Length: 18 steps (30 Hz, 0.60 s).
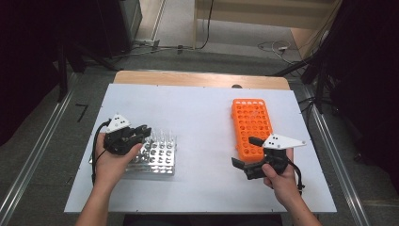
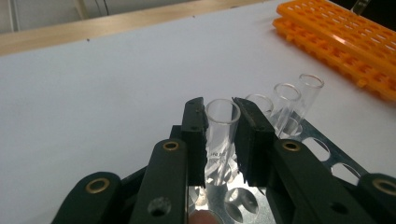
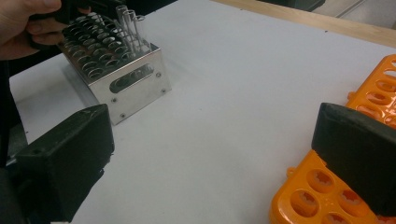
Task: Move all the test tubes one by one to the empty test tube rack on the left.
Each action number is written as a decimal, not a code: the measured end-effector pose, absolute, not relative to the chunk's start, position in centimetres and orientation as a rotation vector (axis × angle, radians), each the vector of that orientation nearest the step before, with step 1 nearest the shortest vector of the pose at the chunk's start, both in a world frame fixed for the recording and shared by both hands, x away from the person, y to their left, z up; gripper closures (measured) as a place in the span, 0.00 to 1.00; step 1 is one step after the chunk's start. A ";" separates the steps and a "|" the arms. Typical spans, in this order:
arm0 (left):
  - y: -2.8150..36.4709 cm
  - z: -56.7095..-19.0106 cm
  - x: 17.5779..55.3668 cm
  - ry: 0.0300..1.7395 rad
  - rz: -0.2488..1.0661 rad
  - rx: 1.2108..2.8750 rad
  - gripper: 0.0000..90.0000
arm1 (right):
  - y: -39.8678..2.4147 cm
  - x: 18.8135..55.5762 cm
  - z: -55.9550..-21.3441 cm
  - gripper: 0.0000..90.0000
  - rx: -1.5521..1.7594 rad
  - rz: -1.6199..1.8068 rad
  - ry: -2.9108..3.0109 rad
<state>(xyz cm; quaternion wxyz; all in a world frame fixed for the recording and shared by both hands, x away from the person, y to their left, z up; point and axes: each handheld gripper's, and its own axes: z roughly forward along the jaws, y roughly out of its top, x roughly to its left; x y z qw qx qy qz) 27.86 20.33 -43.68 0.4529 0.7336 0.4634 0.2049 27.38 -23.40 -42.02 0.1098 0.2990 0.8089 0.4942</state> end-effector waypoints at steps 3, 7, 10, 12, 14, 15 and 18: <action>20.4 -43.8 28.0 1.159 0.475 1.804 0.82 | -23.4 27.4 -42.0 0.00 0.882 1.450 2.377; 20.6 -43.8 28.0 1.175 0.460 1.794 0.75 | -23.5 27.5 -42.1 0.00 0.890 1.452 2.373; 20.9 -43.6 27.9 1.183 0.438 1.768 0.68 | -23.6 27.6 -42.1 0.00 0.890 1.451 2.368; 21.0 -43.5 27.7 1.190 0.425 1.747 0.61 | -23.6 27.6 -42.1 0.00 0.897 1.449 2.368; 21.1 -43.4 27.5 1.189 0.421 1.731 0.54 | -23.7 27.8 -42.1 0.00 0.902 1.456 2.367; 21.2 -43.3 27.4 1.190 0.425 1.725 0.50 | -23.7 27.9 -42.1 0.00 0.904 1.457 2.364; 21.5 -43.2 26.9 1.185 0.423 1.699 0.41 | -23.9 28.2 -42.1 0.00 0.914 1.461 2.360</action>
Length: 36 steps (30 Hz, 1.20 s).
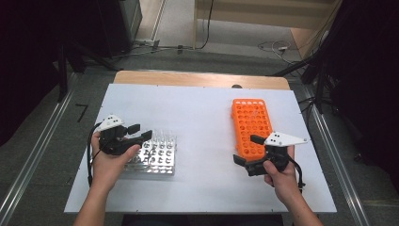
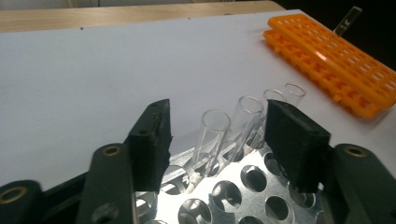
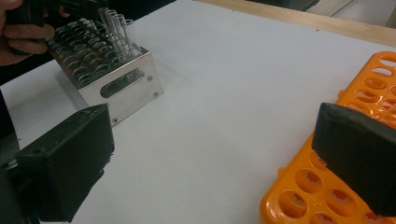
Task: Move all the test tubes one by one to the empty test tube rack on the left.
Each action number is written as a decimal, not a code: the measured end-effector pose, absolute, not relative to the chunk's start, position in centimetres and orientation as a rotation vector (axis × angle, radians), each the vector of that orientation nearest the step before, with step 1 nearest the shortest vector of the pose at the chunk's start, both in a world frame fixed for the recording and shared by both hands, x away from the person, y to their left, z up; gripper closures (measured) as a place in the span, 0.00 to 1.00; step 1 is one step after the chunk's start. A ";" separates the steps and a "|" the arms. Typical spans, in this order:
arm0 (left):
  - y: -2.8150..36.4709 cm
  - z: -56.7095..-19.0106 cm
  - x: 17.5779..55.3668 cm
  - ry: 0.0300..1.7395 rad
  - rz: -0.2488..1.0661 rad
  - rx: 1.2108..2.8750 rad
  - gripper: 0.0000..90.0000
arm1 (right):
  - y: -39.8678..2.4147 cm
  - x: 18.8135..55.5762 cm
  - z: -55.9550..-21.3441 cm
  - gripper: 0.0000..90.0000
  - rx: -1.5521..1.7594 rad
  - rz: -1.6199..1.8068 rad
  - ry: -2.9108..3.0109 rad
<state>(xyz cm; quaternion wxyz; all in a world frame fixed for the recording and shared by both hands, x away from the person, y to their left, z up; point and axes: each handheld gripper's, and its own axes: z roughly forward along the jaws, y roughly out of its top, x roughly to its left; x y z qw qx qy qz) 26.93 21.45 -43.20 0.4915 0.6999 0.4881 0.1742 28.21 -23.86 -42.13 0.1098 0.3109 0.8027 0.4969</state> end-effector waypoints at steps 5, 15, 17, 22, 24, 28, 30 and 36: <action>21.8 -42.8 25.8 1.151 0.400 1.637 0.27 | -24.2 28.8 -42.0 0.00 0.935 1.456 2.337; 20.5 -41.9 24.5 1.060 0.378 1.622 0.03 | -25.4 31.0 -42.3 0.00 1.035 1.410 2.274; 20.2 -41.9 24.4 1.048 0.371 1.623 0.00 | -25.5 31.6 -42.4 0.00 1.065 1.401 2.258; 19.5 -41.7 24.1 1.008 0.360 1.636 0.00 | -25.9 33.3 -42.7 0.00 1.121 1.351 2.238; 19.2 -41.7 24.1 0.998 0.360 1.645 0.00 | -26.0 34.1 -42.9 0.00 1.156 1.304 2.217; 19.0 -41.7 24.1 0.995 0.354 1.647 0.00 | -26.4 35.7 -43.0 0.04 1.219 1.311 2.206; 19.0 -41.7 24.1 0.992 0.354 1.651 0.00 | -26.5 36.5 -43.2 0.05 1.241 1.325 2.211; 18.9 -41.7 24.0 0.990 0.354 1.662 0.00 | -26.1 38.1 -44.0 0.20 1.300 1.258 2.208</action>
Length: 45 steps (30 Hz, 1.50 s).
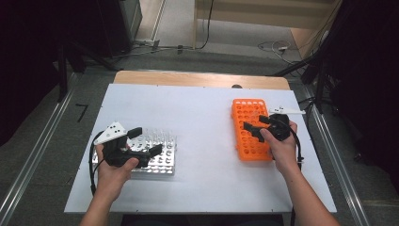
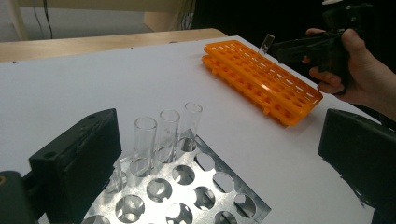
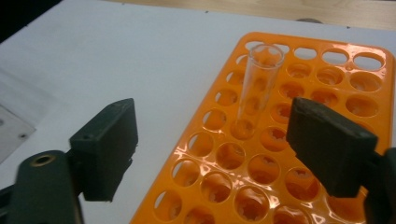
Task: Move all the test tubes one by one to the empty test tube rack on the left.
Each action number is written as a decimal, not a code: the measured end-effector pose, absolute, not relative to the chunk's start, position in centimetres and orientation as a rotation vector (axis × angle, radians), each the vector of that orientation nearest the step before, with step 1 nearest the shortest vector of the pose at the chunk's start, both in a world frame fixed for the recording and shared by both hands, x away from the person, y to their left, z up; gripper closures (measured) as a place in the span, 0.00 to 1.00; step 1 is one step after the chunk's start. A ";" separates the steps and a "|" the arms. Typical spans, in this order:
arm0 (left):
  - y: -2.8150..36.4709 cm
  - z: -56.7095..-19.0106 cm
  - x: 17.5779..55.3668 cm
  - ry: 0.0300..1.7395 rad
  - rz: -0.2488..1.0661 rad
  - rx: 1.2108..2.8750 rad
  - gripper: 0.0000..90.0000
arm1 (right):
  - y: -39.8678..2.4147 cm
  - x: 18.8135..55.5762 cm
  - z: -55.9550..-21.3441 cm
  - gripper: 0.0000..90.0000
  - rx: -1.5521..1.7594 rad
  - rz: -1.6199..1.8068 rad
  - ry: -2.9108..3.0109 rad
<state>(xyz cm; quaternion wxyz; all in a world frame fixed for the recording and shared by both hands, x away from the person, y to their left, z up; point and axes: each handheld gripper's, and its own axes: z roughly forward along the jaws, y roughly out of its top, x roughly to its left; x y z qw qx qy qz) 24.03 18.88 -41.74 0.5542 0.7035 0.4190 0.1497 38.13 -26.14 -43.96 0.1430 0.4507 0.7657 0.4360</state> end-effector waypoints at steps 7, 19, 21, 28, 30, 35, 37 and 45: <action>18.6 -41.8 24.0 0.985 0.356 1.680 0.00 | -25.7 39.6 -45.1 0.45 1.380 1.178 2.191; 18.6 -41.8 24.1 0.993 0.360 1.679 0.00 | -24.6 41.0 -45.5 0.75 1.393 1.030 2.179; 18.6 -41.8 24.1 0.995 0.361 1.681 0.00 | -24.4 40.9 -45.5 0.80 1.382 1.025 2.179; 18.4 -41.8 24.1 0.991 0.361 1.682 0.00 | -24.4 40.5 -45.3 0.82 1.351 1.048 2.157; 18.3 -41.8 24.1 0.990 0.358 1.687 0.00 | -24.6 40.3 -45.1 0.82 1.342 1.071 2.141; 18.0 -41.8 24.1 0.981 0.355 1.694 0.00 | -25.1 39.5 -44.2 0.82 1.332 1.132 2.107; 17.8 -41.8 24.1 0.978 0.357 1.693 0.00 | -25.3 39.1 -43.7 0.82 1.303 1.151 2.098; 17.1 -41.7 24.0 0.953 0.346 1.700 0.00 | -25.7 37.0 -42.0 0.82 1.229 1.249 2.112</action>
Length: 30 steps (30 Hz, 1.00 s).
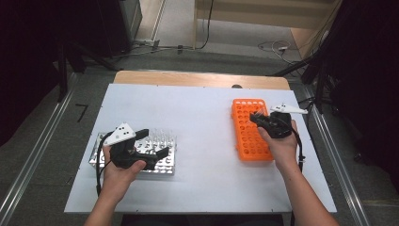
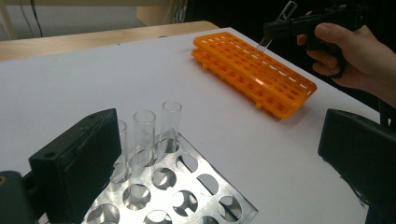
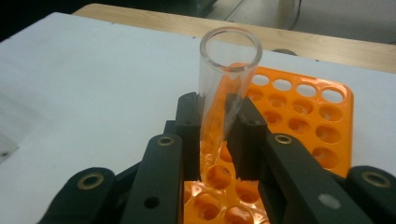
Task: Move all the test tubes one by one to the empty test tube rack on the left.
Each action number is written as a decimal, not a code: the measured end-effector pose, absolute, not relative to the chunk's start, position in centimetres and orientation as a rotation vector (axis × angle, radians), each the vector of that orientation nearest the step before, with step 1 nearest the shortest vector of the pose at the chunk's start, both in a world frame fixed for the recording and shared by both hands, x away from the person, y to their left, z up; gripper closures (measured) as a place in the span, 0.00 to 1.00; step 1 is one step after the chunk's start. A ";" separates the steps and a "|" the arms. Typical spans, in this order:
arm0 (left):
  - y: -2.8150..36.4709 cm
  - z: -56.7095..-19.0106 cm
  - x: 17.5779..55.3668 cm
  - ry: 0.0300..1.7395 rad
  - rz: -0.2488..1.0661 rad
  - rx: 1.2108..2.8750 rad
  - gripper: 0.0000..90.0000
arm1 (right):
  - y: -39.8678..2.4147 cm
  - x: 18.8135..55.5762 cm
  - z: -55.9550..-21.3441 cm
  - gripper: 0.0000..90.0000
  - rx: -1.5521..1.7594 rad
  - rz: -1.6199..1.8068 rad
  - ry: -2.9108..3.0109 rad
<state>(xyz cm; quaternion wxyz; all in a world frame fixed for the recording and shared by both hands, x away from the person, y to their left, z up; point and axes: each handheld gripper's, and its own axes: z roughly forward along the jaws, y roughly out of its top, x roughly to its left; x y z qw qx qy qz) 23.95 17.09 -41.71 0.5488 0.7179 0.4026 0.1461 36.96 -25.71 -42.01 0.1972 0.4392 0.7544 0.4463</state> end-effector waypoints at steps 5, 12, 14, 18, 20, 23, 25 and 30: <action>16.5 -41.6 23.9 0.938 0.348 1.703 0.00 | -25.6 35.3 -41.4 0.82 1.185 1.305 2.132; 15.4 -41.5 23.6 0.908 0.342 1.713 0.00 | -24.6 32.4 -41.0 0.82 1.101 1.351 2.197; 15.1 -41.5 23.6 0.901 0.342 1.718 0.00 | -24.2 31.6 -41.0 0.82 1.074 1.366 2.215; 14.6 -41.4 23.4 0.882 0.336 1.718 0.00 | -23.2 30.3 -41.0 0.82 1.014 1.374 2.274; 14.3 -41.4 23.4 0.872 0.332 1.723 0.00 | -22.7 29.7 -41.1 0.82 0.990 1.384 2.293; 13.7 -41.4 23.3 0.854 0.322 1.726 0.01 | -21.6 28.8 -41.3 0.82 0.946 1.386 2.329; 13.3 -41.3 23.2 0.845 0.315 1.730 0.02 | -20.9 28.3 -41.5 0.82 0.918 1.381 2.357; 12.3 -41.1 22.8 0.809 0.295 1.725 0.06 | -19.4 27.6 -41.8 0.82 0.864 1.390 2.405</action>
